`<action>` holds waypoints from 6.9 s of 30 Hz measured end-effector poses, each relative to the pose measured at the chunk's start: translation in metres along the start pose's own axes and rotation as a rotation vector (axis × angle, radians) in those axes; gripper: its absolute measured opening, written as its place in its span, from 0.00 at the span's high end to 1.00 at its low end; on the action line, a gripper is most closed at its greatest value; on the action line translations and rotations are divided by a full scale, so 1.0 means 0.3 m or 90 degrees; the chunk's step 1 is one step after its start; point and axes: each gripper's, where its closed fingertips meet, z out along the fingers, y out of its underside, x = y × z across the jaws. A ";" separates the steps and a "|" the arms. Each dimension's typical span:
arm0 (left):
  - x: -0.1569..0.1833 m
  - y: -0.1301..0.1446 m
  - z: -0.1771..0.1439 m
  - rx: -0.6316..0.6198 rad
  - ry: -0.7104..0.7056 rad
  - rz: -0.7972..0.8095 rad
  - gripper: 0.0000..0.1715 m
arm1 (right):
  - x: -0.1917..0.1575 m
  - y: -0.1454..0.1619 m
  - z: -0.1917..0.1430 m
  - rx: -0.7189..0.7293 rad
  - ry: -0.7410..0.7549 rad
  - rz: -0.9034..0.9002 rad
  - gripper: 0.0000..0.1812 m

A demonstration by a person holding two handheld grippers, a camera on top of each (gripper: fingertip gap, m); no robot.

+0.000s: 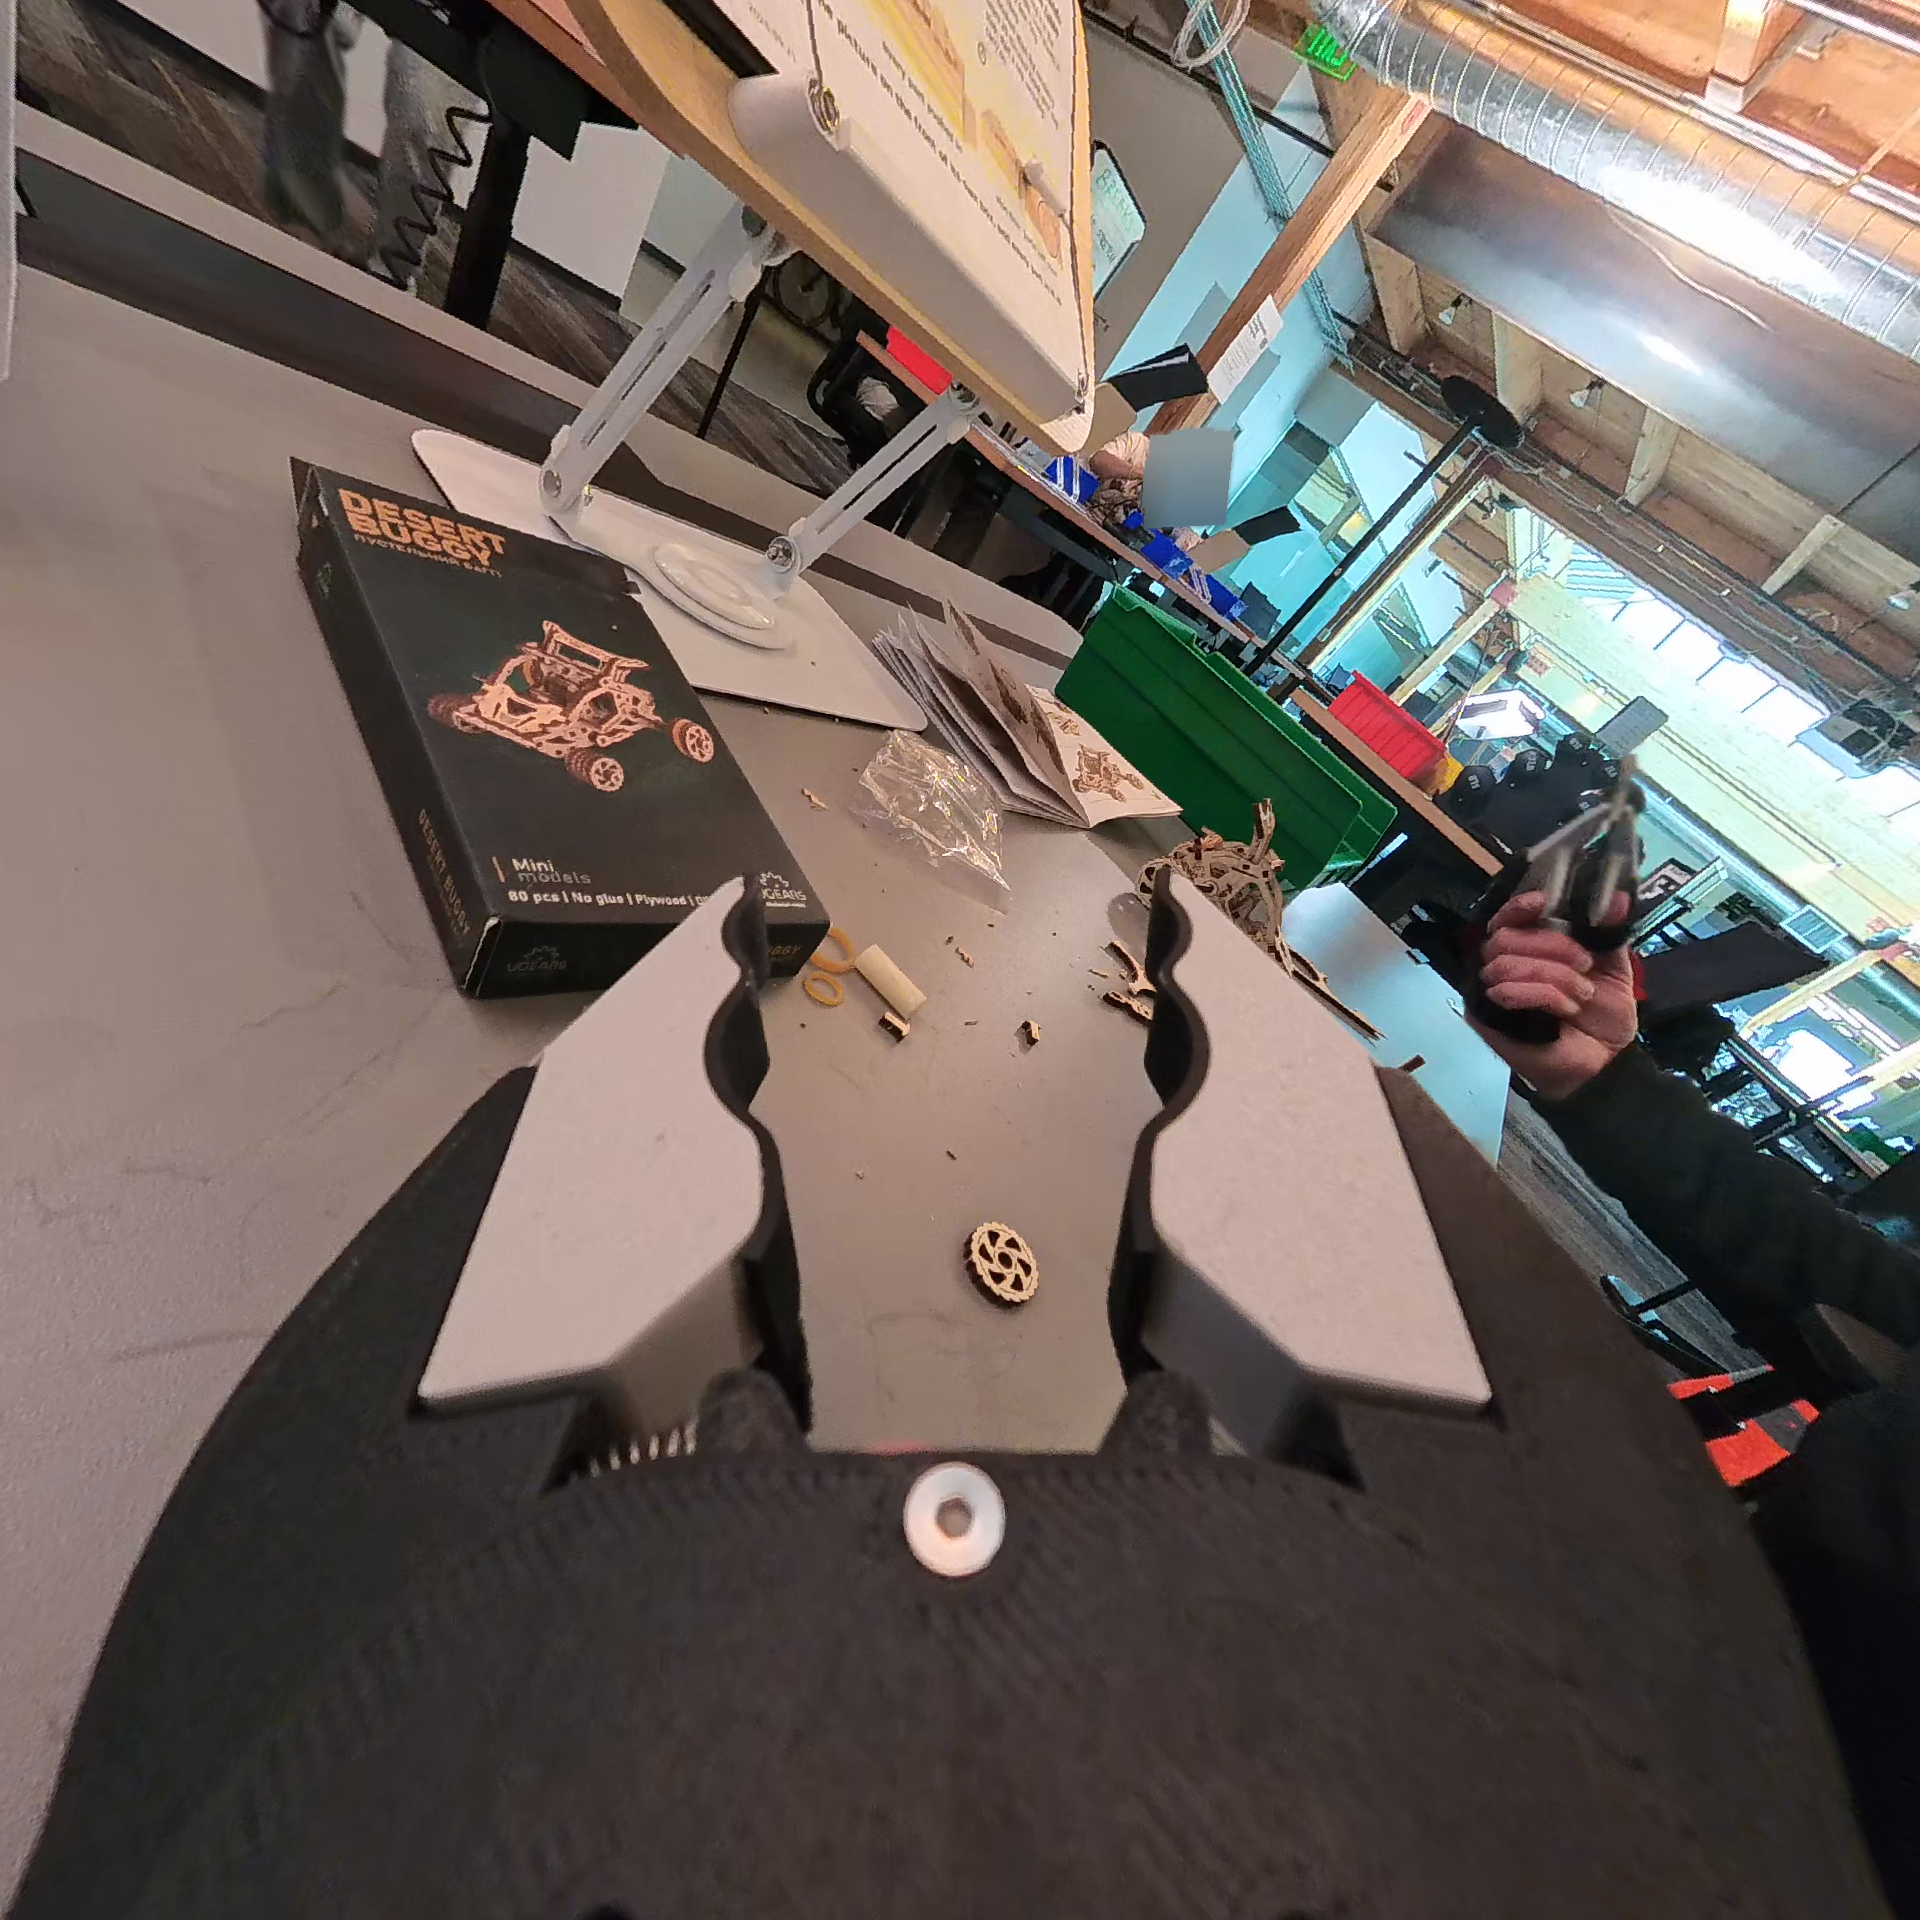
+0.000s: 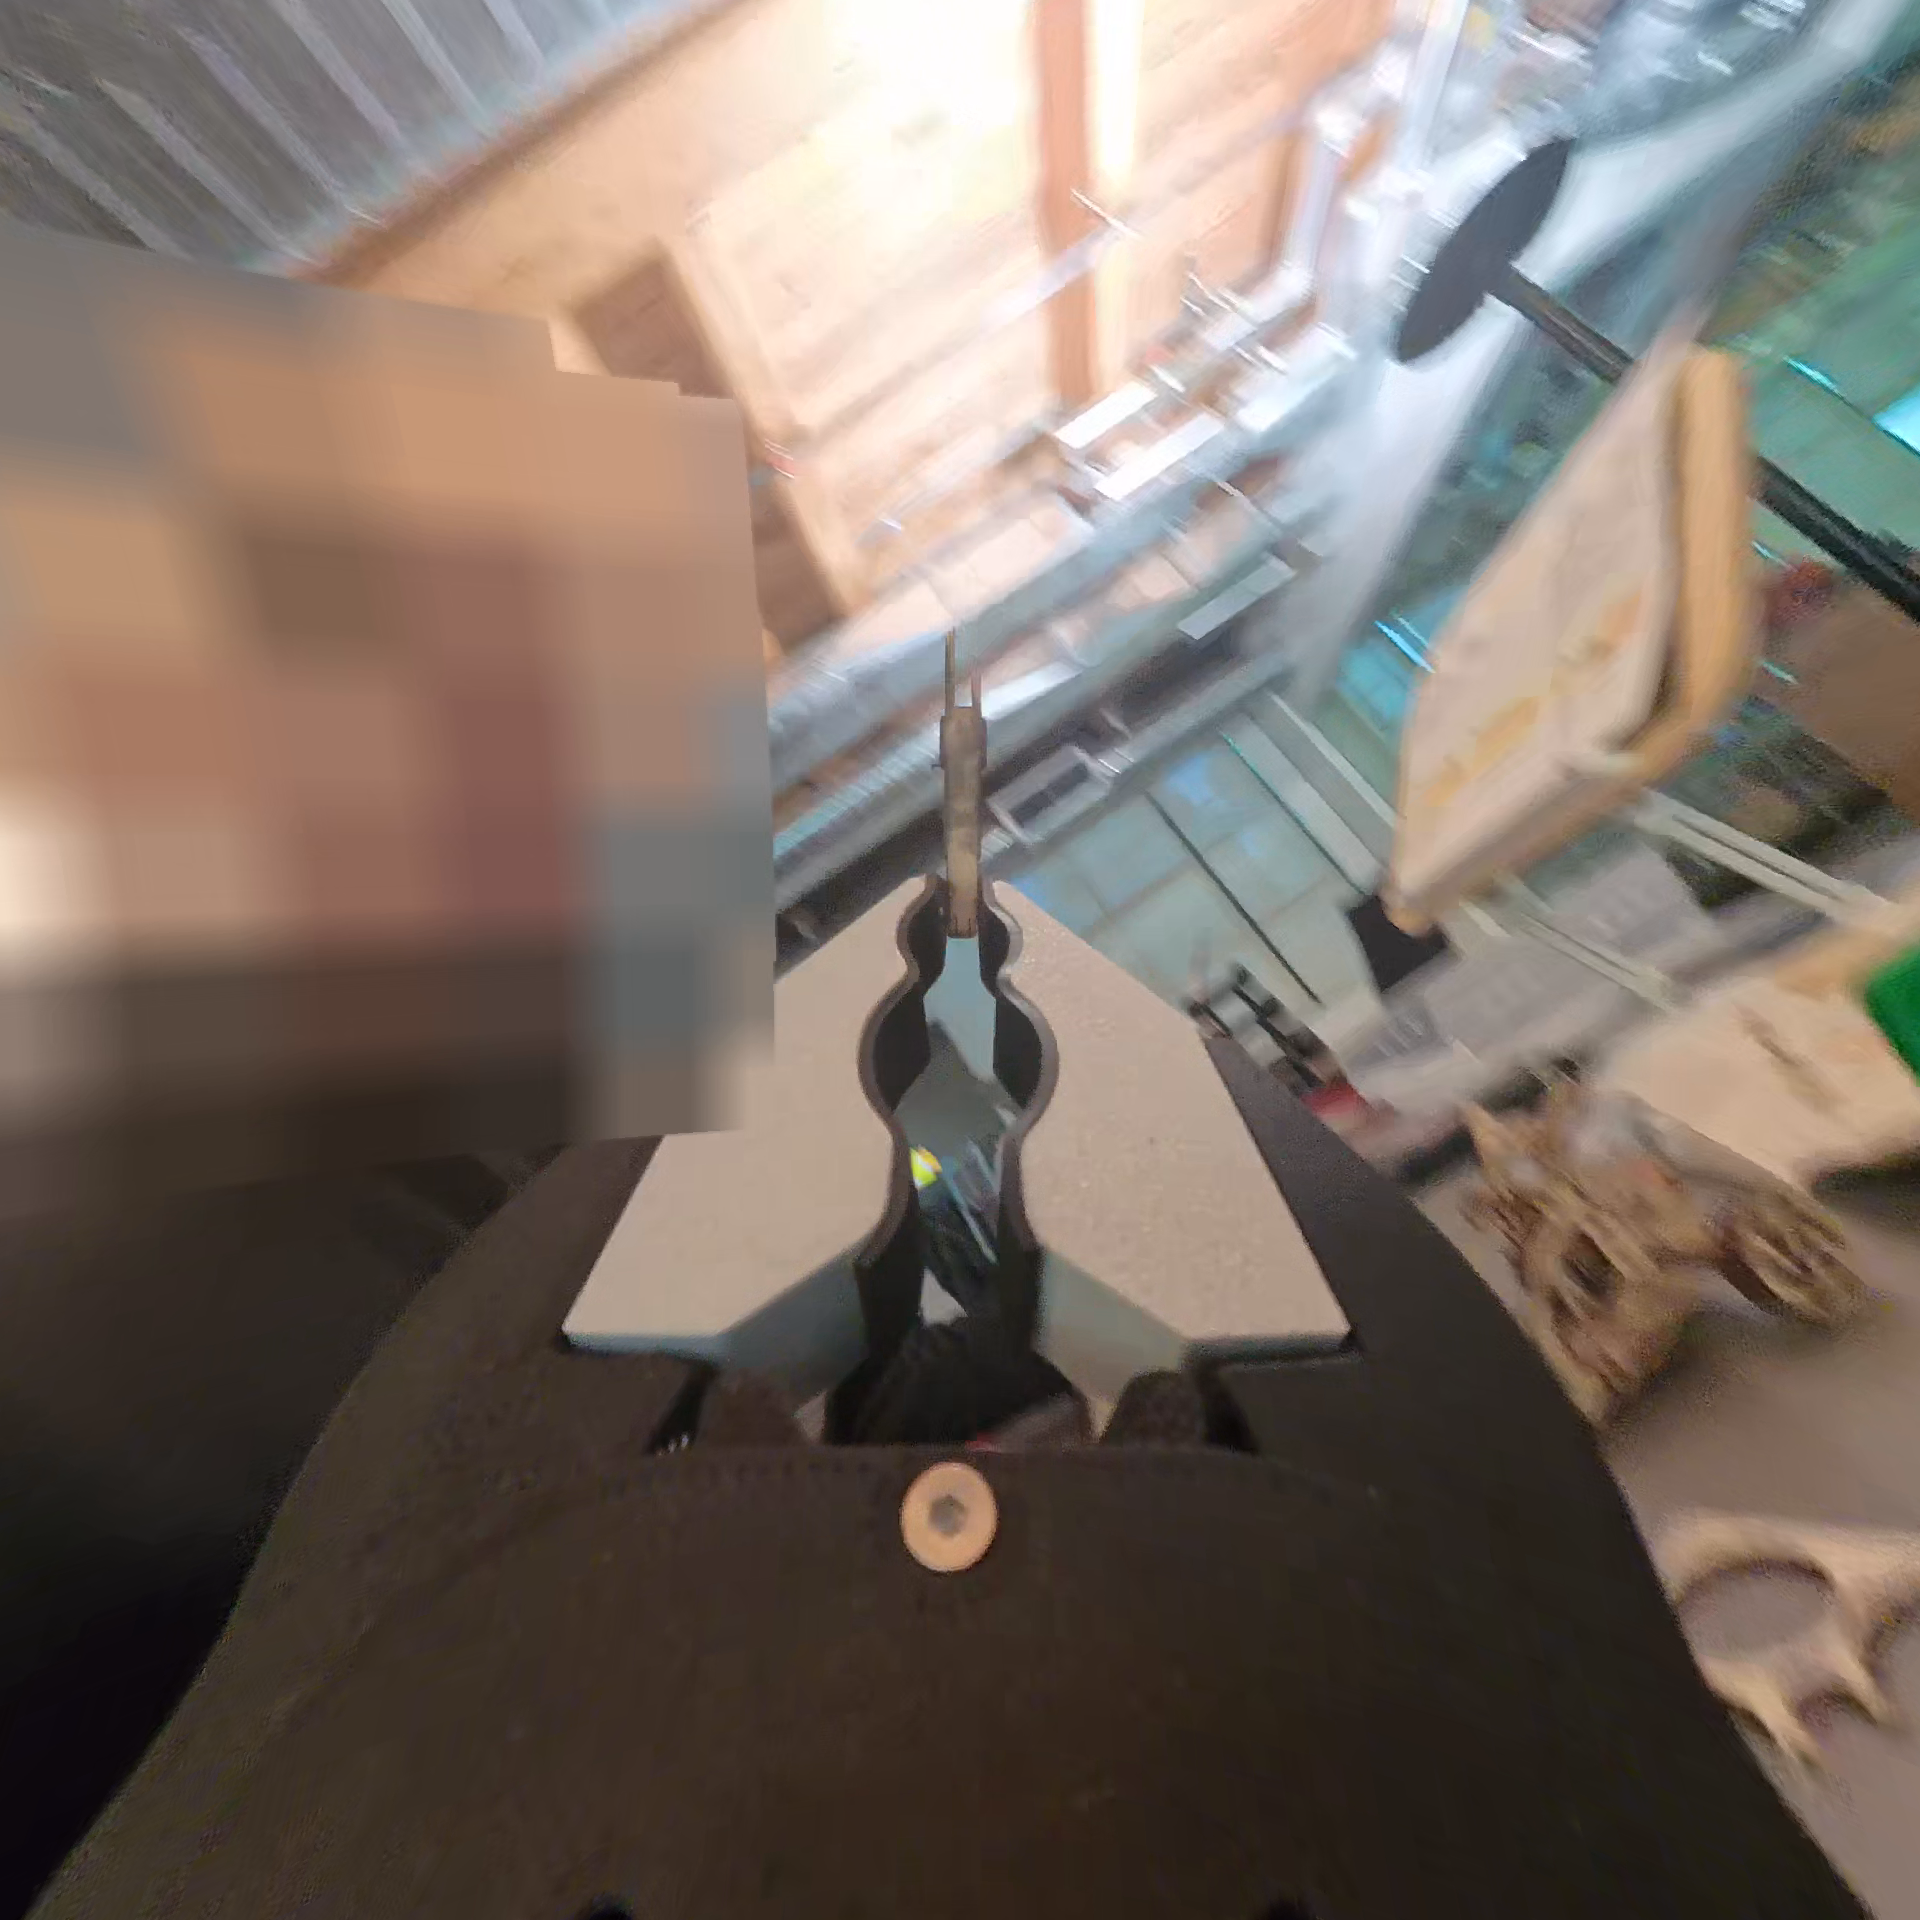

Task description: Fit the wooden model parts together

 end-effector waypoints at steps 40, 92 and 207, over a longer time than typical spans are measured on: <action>0.023 -0.015 -0.014 0.025 0.021 0.013 0.59 | 0.675 0.566 0.056 -0.694 0.696 -0.361 0.74; 0.072 -0.005 -0.015 0.023 0.046 0.066 0.56 | 0.418 1.045 0.271 -1.004 0.247 -0.354 0.73; 0.604 0.416 0.317 -0.477 0.055 0.573 0.89 | 0.397 1.075 0.304 -0.873 0.157 -0.366 0.87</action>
